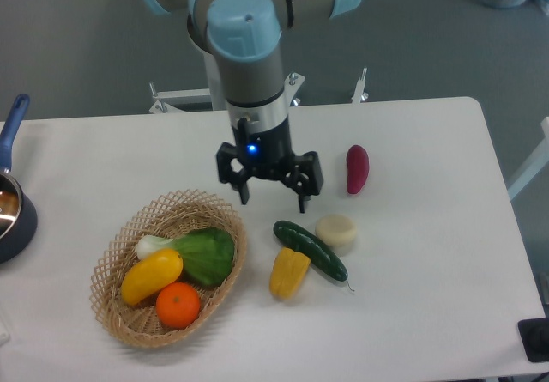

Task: Pick up the mango from the basket
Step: 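Move the open gripper from the sweet potato over the wicker basket, then lower the gripper into the basket beside the yellow mango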

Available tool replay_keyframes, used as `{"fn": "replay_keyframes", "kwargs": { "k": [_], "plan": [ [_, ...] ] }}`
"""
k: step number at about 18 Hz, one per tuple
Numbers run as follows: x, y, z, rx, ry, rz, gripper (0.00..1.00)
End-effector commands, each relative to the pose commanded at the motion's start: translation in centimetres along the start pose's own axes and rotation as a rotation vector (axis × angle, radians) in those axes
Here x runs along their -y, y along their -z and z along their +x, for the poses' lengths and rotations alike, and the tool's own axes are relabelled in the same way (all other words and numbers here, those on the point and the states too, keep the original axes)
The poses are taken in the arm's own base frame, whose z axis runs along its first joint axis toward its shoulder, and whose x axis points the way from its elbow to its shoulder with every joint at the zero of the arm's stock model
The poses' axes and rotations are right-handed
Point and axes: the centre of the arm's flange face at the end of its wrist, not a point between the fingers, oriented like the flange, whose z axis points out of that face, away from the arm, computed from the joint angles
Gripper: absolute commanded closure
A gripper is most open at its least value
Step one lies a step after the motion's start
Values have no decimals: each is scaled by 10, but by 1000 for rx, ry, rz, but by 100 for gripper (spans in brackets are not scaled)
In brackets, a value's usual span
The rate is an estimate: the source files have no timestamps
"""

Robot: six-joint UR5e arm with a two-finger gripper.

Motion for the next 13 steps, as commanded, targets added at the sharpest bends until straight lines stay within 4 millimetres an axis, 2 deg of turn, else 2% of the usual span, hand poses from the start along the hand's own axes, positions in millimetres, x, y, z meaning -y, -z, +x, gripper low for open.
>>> {"fn": "replay_keyframes", "kwargs": {
  "k": [3,4,6,9,11,13],
  "plan": [
    [4,-7,21,-8,-29,-10,0],
    [3,-9,23,-12,-38,-11,0],
    [6,-15,48,-29,-81,-19,0],
    [9,-31,63,-48,-121,-40,0],
    [13,-43,77,-62,-218,-53,0],
    [13,-52,80,-71,-244,-66,0]
  ]
}}
